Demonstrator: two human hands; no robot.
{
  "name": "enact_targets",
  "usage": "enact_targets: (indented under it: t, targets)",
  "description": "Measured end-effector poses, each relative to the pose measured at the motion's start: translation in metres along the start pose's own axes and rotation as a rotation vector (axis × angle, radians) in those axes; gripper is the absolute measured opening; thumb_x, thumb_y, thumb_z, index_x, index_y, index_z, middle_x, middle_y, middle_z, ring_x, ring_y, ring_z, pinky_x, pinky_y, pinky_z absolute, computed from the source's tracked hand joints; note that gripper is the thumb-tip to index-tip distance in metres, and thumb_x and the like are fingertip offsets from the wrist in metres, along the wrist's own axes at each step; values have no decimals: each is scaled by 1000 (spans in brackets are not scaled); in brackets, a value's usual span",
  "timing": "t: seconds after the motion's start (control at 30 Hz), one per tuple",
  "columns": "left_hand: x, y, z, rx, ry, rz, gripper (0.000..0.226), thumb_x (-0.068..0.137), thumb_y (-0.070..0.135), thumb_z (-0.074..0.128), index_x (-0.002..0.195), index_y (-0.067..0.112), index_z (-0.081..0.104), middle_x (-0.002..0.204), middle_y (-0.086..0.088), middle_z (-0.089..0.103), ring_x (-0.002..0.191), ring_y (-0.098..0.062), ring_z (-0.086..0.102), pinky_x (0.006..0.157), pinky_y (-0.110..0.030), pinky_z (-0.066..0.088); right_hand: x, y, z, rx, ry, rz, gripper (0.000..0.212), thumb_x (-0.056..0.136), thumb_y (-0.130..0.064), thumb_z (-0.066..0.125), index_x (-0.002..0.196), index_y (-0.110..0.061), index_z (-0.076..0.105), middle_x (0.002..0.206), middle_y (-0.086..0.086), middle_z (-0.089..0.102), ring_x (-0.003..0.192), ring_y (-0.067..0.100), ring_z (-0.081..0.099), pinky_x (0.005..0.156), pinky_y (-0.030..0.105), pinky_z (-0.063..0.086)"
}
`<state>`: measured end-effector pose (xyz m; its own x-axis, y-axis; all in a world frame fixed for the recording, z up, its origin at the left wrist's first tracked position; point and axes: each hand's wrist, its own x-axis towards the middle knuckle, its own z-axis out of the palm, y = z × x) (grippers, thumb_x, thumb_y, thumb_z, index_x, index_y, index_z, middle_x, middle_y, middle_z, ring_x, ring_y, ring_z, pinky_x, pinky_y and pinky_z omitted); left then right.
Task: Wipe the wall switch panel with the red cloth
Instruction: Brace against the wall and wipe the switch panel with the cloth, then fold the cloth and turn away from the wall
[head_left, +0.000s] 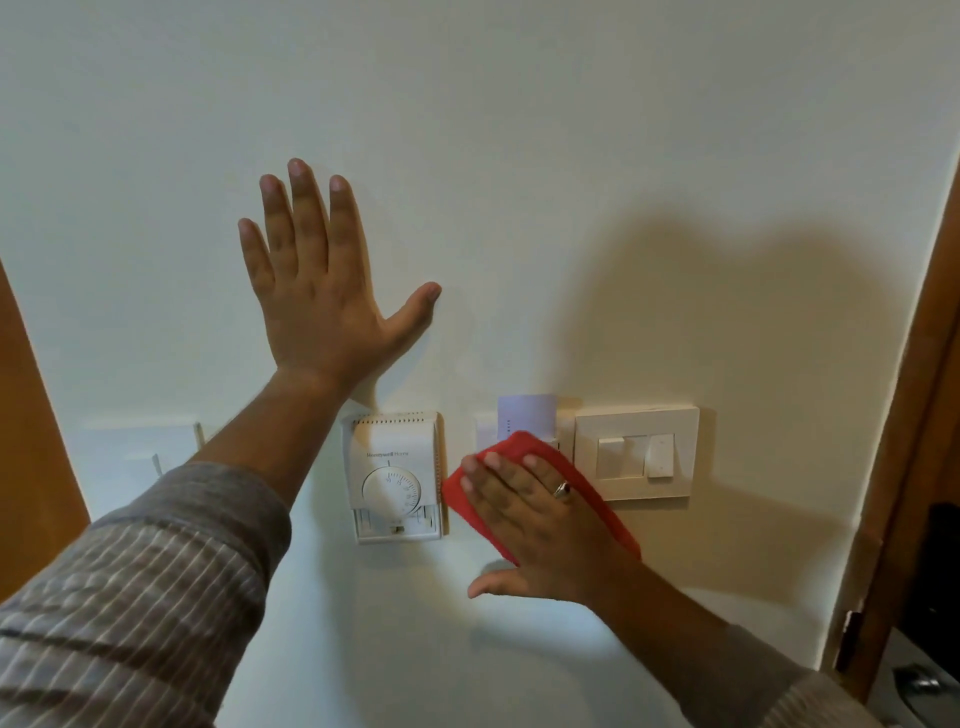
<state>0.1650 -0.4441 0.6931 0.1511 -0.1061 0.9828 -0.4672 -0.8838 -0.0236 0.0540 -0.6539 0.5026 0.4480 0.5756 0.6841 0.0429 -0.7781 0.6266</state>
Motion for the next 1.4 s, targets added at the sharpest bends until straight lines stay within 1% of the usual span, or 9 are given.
enact_targets:
  t: [0.43, 0.57, 0.73, 0.87, 0.97, 1.07, 1.17, 1.23, 1.4]
  targets:
    - [0, -3, 2, -7, -10, 5, 110, 88, 85, 34, 162, 5, 14, 169, -27, 13, 156, -48, 11, 125, -63, 7, 10, 7, -21, 166, 107, 115, 42, 102, -16, 44, 142, -5, 50, 152, 13, 41, 146, 30, 31, 121, 47, 23]
    - [-1, -3, -4, -25, -63, 0, 109, 89, 84, 34, 163, 6, 11, 170, -27, 10, 157, -48, 9, 125, -63, 5, 15, 14, -35, 270, 117, 349, 36, 105, -34, 48, 141, -33, 52, 152, -4, 42, 141, 14, 37, 112, 53, 35]
    - [-17, -2, -18, -119, -195, -17, 102, 92, 76, 41, 163, 7, 15, 170, -28, 8, 157, -48, 6, 126, -60, 5, 16, 19, -56, 45, 37, 830, 73, 76, -64, 69, 127, -13, 57, 111, 12, 61, 97, 34, 56, 74, 45, 48]
    - [-104, 23, -45, -453, -50, -290, 47, 90, 48, 63, 122, 13, 66, 133, -15, 61, 128, -36, 54, 104, -35, 39, 24, 22, -72, 319, -111, 1000, 54, 72, -61, 75, 100, -17, 61, 95, 3, 65, 91, 30, 57, 75, 41, 47]
    - [-186, 54, -72, -785, -246, -512, 4, 90, 37, 64, 88, 33, 65, 89, 16, 65, 88, -17, 66, 76, -8, 42, 29, 21, -77, 533, -102, 1099, 40, 74, -52, 79, 80, -22, 54, 81, -5, 60, 81, 23, 55, 69, 36, 47]
    - [-223, 74, -82, -805, -459, -576, 17, 92, 31, 72, 96, 46, 64, 93, 24, 68, 87, -3, 68, 64, -11, 46, 28, 21, -82, 826, -48, 1155, 37, 75, -44, 81, 72, -23, 50, 71, -9, 56, 67, 15, 54, 59, 31, 44]
    - [-205, 78, -79, -970, -670, -761, 25, 92, 43, 70, 115, 32, 70, 108, 18, 72, 99, -2, 69, 83, -15, 53, 32, 19, -91, 1069, 47, 1199, 29, 80, -40, 79, 76, -24, 54, 72, -11, 60, 62, 0, 56, 56, 20, 45]
    - [-186, 80, -81, -1205, -805, -888, 30, 96, 50, 61, 115, 30, 72, 110, 12, 77, 104, -8, 72, 93, -27, 55, 36, 16, -96, 1215, 129, 1268, 25, 83, -35, 78, 82, -20, 58, 77, -6, 65, 67, 3, 60, 61, 28, 50]
    - [-164, 85, -86, -1526, -771, -1033, 31, 103, 45, 53, 102, 21, 73, 102, 2, 81, 91, -14, 77, 72, -25, 61, 47, 9, -106, 1369, 237, 1389, 25, 86, -36, 75, 88, -16, 60, 89, 16, 70, 75, 22, 67, 69, 42, 57]
